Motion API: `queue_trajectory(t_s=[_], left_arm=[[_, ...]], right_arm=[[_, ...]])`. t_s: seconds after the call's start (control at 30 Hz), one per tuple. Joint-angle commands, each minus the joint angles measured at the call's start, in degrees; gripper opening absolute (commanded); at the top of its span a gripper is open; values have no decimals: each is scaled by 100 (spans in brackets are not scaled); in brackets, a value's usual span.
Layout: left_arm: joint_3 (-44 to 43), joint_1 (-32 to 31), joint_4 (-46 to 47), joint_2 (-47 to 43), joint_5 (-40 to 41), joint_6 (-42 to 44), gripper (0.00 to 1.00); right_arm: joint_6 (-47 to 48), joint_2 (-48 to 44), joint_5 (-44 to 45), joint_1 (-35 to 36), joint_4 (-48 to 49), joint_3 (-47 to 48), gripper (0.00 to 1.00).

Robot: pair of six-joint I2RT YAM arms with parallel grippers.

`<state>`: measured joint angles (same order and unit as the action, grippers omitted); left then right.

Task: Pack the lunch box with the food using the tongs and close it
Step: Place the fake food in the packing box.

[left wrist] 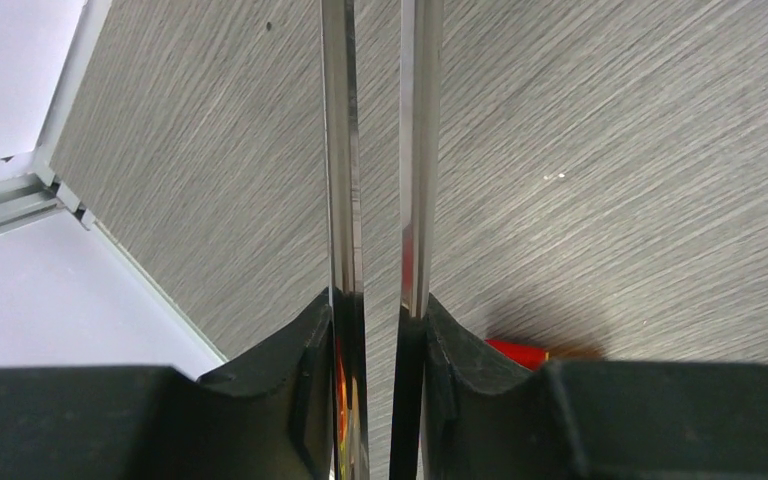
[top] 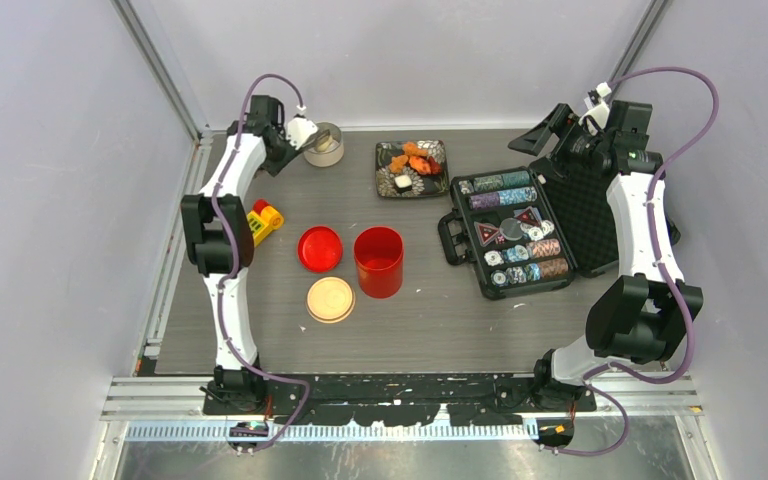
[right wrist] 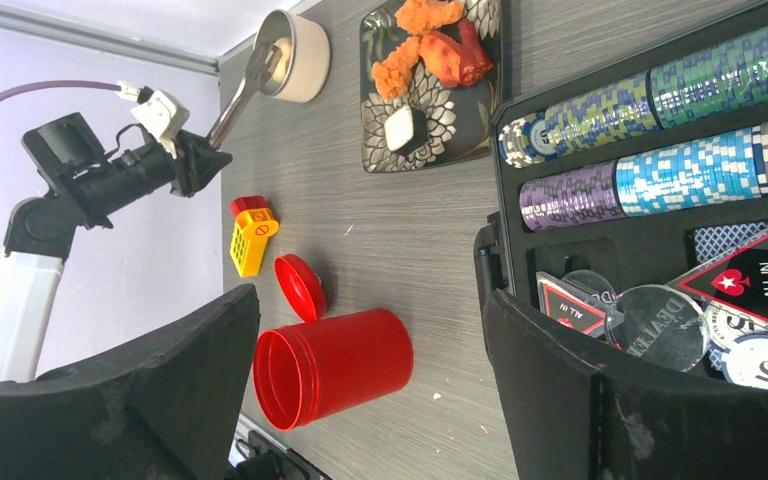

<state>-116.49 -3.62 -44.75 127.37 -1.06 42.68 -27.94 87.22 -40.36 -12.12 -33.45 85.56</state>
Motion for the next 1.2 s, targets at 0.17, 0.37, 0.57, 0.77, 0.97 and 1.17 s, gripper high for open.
queue_trajectory(t_s=[0.17, 0.37, 0.57, 0.77, 0.97, 1.17], left_arm=[[-59, -127, 113, -520, 276, 332, 34], [-73, -186, 40, -543, 195, 321, 42], [-254, -183, -82, -553, 194, 175, 46], [-500, -183, -121, -666, 203, -89, 44], [-983, -183, -338, -784, -56, -457, 43], [-871, -344, -698, -1015, -726, -365, 44]], right_arm=[[-70, -222, -53, -27, 295, 5, 87], [-53, -249, -42, -27, 295, -19, 87], [-58, -254, -23, -27, 295, -13, 87], [-55, -258, -21, -22, 295, 1, 87], [-69, -258, -25, -27, 295, 5, 87], [-66, -240, -26, -27, 295, 5, 87]])
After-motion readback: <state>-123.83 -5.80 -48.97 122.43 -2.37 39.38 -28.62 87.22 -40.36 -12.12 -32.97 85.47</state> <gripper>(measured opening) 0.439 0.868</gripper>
